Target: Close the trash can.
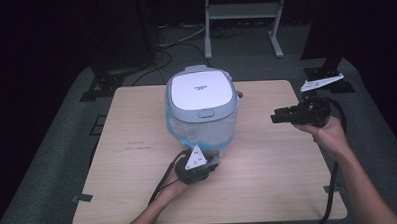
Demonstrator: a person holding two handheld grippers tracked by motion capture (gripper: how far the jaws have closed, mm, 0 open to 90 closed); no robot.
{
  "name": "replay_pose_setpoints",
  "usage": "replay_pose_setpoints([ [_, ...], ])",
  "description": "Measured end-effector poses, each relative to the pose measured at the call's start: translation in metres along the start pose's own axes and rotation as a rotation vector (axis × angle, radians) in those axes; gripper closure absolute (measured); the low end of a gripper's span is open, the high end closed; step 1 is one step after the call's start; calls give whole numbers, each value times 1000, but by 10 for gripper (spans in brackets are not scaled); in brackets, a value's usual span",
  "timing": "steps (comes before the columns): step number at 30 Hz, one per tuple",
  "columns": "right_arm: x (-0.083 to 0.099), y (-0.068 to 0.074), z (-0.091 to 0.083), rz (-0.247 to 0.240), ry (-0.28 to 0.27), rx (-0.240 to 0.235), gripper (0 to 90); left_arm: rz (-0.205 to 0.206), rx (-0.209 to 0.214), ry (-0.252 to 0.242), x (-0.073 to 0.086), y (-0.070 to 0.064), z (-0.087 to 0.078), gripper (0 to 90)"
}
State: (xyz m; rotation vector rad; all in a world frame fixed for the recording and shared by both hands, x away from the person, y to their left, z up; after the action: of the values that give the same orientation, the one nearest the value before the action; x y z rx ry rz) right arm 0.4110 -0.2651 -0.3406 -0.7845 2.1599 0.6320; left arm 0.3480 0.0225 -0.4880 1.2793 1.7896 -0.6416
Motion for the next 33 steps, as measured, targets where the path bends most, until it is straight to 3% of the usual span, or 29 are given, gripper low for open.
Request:
replay_pose_setpoints([
  [13, 33, -11, -15, 33, -29, 40, 559, -21, 16, 6, 4, 0, -22, 647],
  [22, 56, -15, -15, 51, -25, 55, 552, -53, 4, -4, 11, 4, -37, 592],
  [28, 69, -17, -14, 69, -24, 57, 543, -50, 1, 26, 19, 4, -43, 549],
  [33, 81, -17, -10, 79, -7, 64, 537, -73, -17, 25, 26, 7, -48, 524],
])
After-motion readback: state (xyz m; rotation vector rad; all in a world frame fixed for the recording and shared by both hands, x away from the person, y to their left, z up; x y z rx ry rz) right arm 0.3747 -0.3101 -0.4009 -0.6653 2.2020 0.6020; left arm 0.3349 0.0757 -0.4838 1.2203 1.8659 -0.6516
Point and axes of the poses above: each handheld gripper's, and its own axes: z roughly forward along the jaws, x roughly out of its underside, y roughly to its left, the point moved 6 cm from there along z, roughly forward along the jaws, and after that the axes turned 8 degrees about x, right-handed, at the moved point
